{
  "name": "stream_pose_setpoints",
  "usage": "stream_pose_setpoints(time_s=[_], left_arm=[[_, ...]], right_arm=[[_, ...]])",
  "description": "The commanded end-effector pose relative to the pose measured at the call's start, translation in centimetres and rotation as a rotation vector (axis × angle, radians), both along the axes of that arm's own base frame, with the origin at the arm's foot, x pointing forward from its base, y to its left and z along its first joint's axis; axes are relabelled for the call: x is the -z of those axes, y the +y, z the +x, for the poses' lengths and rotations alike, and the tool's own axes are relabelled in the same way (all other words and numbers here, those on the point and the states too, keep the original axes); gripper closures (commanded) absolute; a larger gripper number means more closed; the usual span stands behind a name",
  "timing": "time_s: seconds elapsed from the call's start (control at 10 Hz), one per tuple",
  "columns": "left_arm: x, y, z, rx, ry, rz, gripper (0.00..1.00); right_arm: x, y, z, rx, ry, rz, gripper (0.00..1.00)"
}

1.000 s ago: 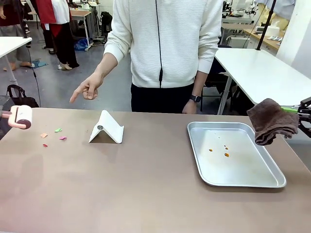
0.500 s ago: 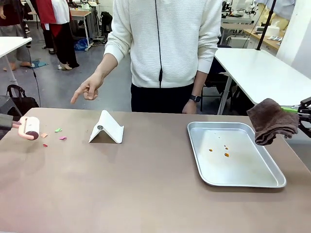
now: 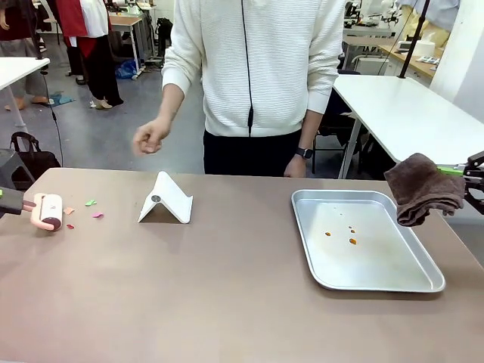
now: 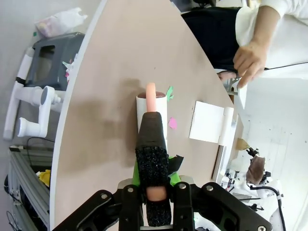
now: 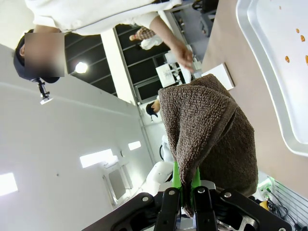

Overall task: Clean the surface of the table.
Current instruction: If a person points to the right, clean the right side of the table with your right hand, and if they point to the left, clean the left side with your left hand.

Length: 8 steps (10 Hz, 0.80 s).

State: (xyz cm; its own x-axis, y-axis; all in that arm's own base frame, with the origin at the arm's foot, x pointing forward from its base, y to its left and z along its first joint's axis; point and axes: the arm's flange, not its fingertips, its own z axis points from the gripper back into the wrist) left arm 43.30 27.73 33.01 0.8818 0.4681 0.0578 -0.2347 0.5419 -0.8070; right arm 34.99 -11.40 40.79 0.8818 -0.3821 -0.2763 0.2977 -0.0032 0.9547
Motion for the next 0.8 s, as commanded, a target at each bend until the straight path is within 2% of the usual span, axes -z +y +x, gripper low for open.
stream_pose_setpoints(time_s=[0.0, 0.7], left_arm=[[0.5, -1.1, 0.0, 0.027, 0.008, 0.064, 0.78], [0.3, -5.1, 3.2, 0.118, 0.057, 0.076, 0.78]], right_arm=[[-0.4, -0.2, -0.1, -0.018, 0.0, -0.003, 1.0], [-0.4, -0.2, -0.1, -0.018, 0.0, -0.003, 1.0]])
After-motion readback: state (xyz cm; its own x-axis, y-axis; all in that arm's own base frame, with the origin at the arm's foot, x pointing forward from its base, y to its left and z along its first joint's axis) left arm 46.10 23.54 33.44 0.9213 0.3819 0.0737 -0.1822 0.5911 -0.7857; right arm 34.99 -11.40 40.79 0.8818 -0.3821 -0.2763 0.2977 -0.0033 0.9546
